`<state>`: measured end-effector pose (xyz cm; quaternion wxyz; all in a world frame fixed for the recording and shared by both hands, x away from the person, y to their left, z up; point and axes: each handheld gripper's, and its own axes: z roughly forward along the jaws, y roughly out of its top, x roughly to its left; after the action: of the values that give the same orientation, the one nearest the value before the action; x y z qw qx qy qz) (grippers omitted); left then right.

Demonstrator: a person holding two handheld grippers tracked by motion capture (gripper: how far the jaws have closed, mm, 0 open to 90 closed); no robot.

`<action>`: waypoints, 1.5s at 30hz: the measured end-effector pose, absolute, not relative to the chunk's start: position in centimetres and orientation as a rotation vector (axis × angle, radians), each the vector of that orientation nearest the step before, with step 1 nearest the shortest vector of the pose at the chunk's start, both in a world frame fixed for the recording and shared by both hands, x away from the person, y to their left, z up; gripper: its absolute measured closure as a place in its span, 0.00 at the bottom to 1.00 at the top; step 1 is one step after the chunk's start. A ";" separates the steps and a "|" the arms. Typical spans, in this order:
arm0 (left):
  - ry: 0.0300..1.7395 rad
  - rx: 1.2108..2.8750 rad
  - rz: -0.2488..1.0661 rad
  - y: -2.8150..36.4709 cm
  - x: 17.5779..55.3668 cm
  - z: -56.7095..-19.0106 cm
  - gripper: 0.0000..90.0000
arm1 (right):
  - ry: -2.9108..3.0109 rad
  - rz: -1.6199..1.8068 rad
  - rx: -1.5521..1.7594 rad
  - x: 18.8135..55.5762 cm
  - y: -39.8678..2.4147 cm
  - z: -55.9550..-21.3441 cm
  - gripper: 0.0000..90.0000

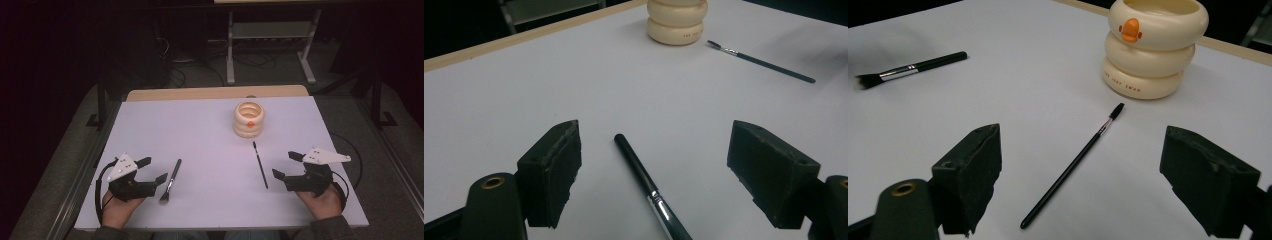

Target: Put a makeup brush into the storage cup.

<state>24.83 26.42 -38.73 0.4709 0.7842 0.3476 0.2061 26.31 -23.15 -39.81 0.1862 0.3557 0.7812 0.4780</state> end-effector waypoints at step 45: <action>0.899 1.947 0.438 25.8 25.3 -38.3 0.24 | 2.200 1.313 1.020 26.1 -23.3 -39.7 0.18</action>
<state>25.27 25.76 -38.32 0.4587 0.7904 0.3651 0.1779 26.15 -23.30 -39.74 0.1906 0.3632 0.7832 0.4673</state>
